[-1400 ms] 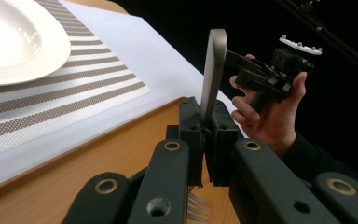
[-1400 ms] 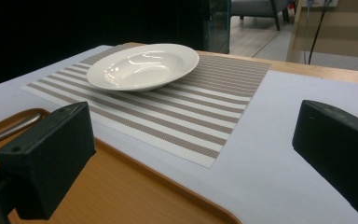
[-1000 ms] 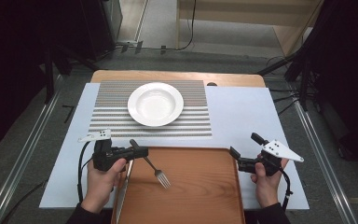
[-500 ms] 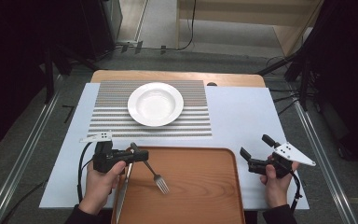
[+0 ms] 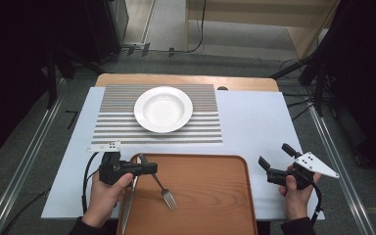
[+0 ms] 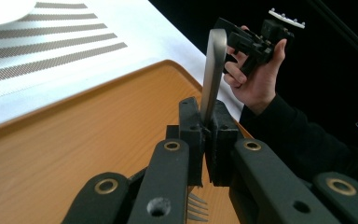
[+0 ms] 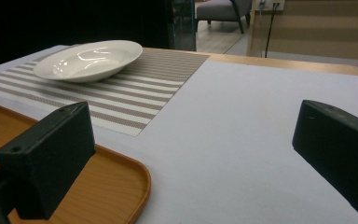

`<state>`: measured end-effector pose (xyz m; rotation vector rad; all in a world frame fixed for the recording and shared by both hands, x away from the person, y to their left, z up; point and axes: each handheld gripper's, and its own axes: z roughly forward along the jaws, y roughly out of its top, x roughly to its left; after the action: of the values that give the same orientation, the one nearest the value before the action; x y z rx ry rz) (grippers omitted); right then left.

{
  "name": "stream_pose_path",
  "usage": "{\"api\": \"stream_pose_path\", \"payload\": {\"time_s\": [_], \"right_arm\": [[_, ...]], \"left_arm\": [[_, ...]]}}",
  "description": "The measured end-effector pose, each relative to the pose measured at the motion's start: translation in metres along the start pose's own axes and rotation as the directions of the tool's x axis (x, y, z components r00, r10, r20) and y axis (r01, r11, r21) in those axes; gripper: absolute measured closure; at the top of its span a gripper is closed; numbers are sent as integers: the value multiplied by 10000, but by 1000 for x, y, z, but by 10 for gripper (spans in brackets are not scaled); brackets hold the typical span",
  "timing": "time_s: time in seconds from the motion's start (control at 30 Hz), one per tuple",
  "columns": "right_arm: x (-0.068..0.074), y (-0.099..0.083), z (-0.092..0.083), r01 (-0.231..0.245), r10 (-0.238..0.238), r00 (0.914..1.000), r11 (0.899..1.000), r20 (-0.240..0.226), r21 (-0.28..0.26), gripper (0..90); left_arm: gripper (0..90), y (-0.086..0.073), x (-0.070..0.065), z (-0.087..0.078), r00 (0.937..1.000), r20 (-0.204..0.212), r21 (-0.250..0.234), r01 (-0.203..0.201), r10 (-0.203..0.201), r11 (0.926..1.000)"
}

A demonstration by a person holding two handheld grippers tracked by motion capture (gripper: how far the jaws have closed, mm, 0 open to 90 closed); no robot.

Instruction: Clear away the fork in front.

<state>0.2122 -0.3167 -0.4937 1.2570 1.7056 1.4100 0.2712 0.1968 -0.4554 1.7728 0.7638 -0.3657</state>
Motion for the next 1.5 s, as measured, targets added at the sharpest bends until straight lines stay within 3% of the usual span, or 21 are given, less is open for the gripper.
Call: {"api": "stream_pose_path", "payload": {"time_s": [0.33,0.53,0.87,1.07,1.43,1.5], "right_arm": [[-8,-4,-10,-76,76,9997,10000,250,11,0],[-10,-5,-11,-153,154,9994,9999,314,-11,0],[-11,-6,-10,-149,147,9993,9999,332,55,0],[-11,-7,-9,-166,162,9993,9998,348,99,0],[-14,-9,-8,-169,168,9997,9998,184,50,0],[-13,-9,-8,-147,145,9997,9999,188,81,0]], "left_arm": [[859,-4,2,1,10000,38,373,52,-54,9993],[859,-4,1,5,9998,-205,493,-15,25,9988],[833,-6,6,6,9939,-1100,564,69,-7,9984],[789,-9,10,9,9789,-2041,742,79,75,9972],[720,-11,13,13,9553,-2939,1141,20,318,9935],[711,-12,13,14,9548,-2955,1181,34,319,9930]]}}
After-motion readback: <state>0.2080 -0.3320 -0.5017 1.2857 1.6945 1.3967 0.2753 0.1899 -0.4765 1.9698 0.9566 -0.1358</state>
